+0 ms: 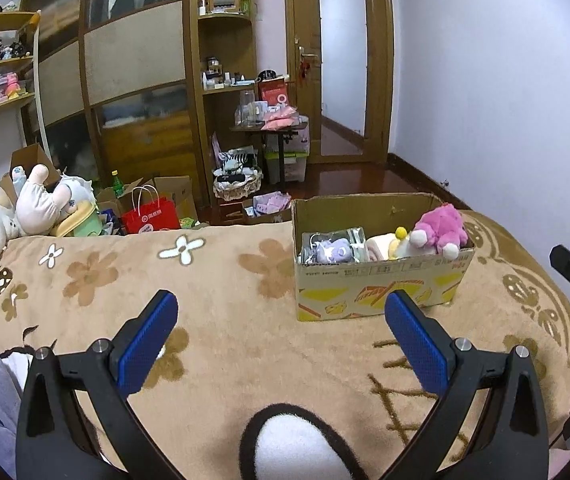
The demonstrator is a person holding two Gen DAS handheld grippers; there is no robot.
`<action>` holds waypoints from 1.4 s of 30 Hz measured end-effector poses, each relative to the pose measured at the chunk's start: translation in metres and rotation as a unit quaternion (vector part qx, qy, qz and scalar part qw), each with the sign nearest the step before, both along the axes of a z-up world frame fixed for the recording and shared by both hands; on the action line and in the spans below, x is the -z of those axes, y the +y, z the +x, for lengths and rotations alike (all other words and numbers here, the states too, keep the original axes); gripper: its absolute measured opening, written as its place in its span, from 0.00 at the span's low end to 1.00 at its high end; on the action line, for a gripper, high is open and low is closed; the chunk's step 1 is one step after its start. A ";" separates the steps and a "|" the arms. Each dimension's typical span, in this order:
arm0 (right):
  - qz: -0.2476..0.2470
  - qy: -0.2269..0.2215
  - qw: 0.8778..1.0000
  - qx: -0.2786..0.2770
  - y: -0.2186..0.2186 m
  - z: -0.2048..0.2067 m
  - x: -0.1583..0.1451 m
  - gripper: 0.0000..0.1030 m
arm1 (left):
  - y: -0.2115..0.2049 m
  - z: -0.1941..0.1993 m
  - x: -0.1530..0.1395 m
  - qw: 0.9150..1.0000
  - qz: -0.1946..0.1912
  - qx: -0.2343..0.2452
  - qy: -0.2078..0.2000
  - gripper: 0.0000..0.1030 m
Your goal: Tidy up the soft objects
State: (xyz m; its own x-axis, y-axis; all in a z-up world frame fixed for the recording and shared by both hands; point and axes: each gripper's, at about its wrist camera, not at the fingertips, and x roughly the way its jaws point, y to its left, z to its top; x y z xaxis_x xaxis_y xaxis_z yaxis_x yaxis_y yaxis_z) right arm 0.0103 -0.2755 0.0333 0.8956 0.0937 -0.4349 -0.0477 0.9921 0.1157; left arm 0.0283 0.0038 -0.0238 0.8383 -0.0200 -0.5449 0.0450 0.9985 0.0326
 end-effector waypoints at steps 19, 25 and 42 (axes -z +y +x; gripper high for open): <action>0.001 0.000 1.000 0.009 -0.002 -0.001 0.006 1.00 | -0.004 0.007 0.009 1.000 0.012 0.005 0.020 0.99; 0.001 -0.001 1.000 0.010 -0.003 0.000 0.005 1.00 | -0.004 0.007 0.008 1.000 0.013 0.005 0.019 0.99; 0.000 -0.002 1.000 0.013 -0.003 0.000 0.003 1.00 | 0.000 0.005 0.011 1.000 0.017 -0.001 0.017 0.99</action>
